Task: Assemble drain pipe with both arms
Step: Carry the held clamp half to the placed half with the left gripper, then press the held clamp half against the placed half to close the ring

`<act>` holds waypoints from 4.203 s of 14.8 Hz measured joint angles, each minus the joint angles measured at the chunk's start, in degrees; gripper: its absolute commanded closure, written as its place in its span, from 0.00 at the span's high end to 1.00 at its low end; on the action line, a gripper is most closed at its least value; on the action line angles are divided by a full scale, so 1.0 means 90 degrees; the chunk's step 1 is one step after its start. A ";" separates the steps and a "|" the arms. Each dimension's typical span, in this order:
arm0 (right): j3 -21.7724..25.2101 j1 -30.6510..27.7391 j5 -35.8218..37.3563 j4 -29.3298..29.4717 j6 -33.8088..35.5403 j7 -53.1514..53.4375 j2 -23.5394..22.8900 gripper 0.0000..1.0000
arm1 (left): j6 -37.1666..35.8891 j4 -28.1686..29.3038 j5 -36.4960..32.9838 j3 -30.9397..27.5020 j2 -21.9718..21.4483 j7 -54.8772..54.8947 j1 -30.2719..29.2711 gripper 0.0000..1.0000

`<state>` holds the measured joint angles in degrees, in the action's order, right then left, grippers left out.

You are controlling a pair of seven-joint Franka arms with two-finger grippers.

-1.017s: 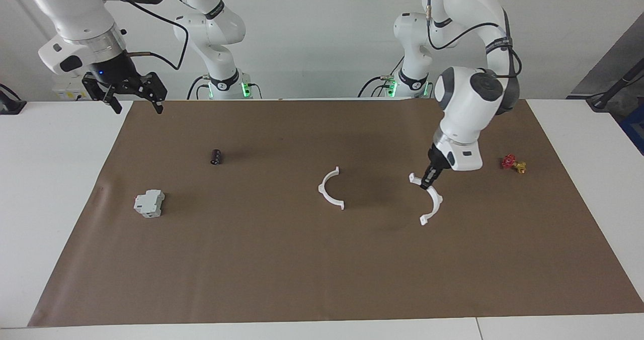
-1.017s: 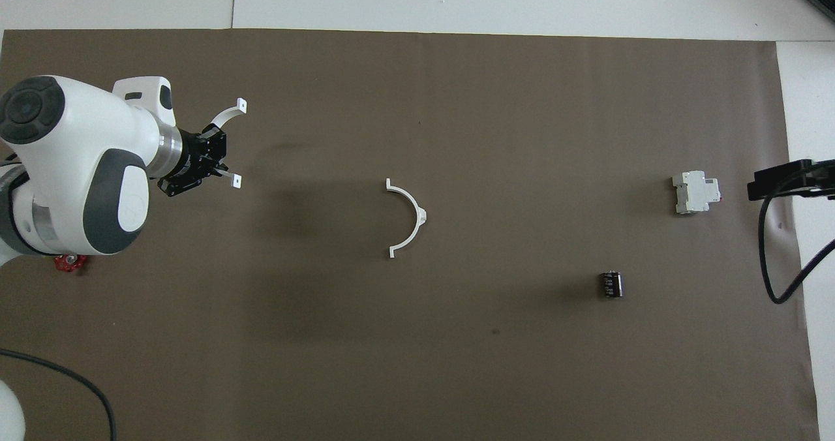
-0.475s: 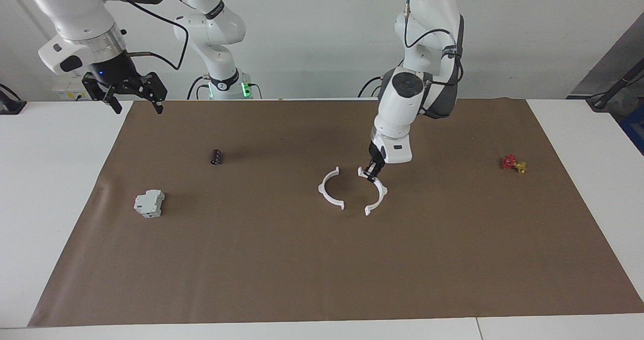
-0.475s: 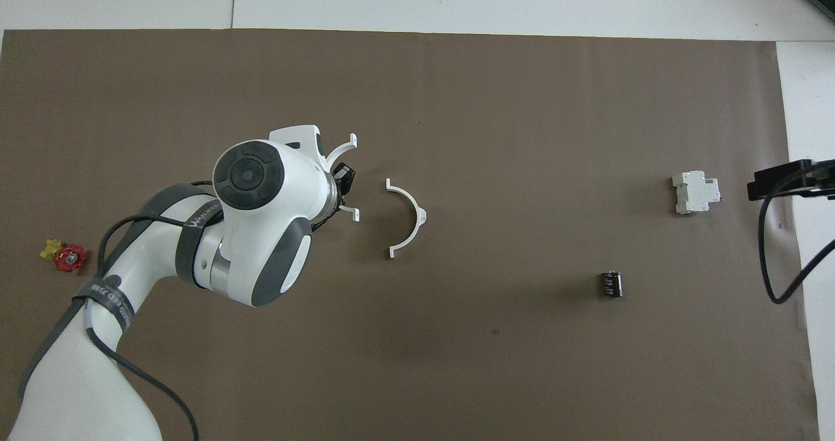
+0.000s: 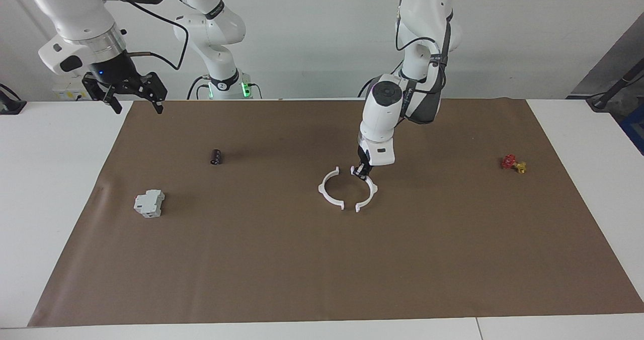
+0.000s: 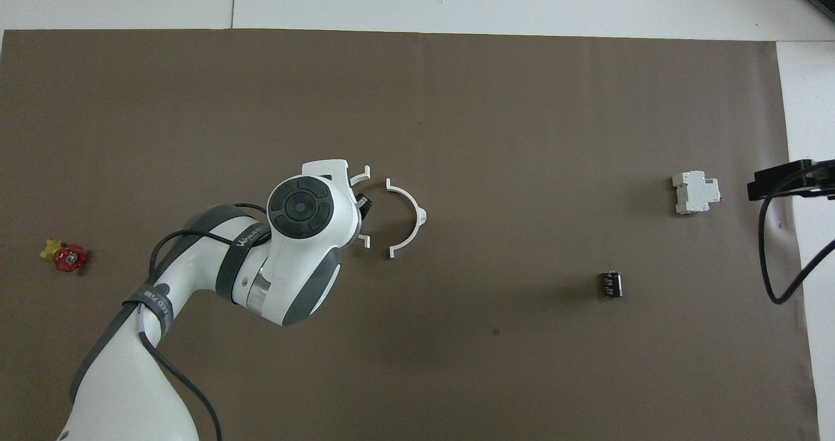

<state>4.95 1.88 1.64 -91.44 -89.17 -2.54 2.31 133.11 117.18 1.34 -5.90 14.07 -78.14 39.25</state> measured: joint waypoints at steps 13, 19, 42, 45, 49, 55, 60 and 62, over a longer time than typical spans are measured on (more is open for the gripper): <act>0.0000 0.0000 0.0000 0.0000 0.0000 0.0000 0.0000 1.00 | 0.0888 0.0538 -0.0093 0.0006 -0.0001 -0.0320 0.0310 0.00; 0.0000 0.0000 0.0000 0.0000 0.0000 0.0000 0.0000 1.00 | 0.0898 0.0538 -0.0105 -0.0002 -0.0001 -0.0474 0.0440 0.00; 0.0000 0.0000 0.0000 0.0000 0.0000 0.0000 0.0000 1.00 | 0.0989 0.0244 -0.0414 -0.0096 0.0305 -0.0713 0.0440 0.00; 0.0000 0.0000 0.0000 0.0000 0.0000 0.0000 0.0000 1.00 | 0.0904 0.0226 -0.0596 -0.0094 0.0307 -0.0755 0.0440 0.00; 0.0000 0.0000 0.0000 0.0000 0.0000 0.0000 0.0000 1.00 | 0.0394 0.0023 -0.0806 -0.0097 0.0307 -0.0808 0.0440 0.00; 0.0000 0.0000 0.0000 0.0000 0.0000 0.0000 0.0000 1.00 | 0.0149 -0.0156 -0.0918 -0.0098 0.0314 -0.0999 0.0440 0.00; 0.0000 0.0000 0.0000 0.0000 0.0000 0.0000 0.0000 1.00 | 0.0174 -0.0159 -0.0991 -0.0092 0.0333 -0.1327 0.0440 0.00; 0.0000 0.0000 0.0000 0.0000 0.0000 0.0000 0.0000 1.00 | 0.0310 -0.0164 -0.0992 -0.0086 0.0334 -0.1368 0.0440 0.00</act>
<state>4.95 1.88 1.64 -91.44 -89.17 -2.54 2.31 135.90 115.70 -7.59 -6.67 17.08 -90.46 43.21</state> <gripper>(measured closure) 0.000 0.930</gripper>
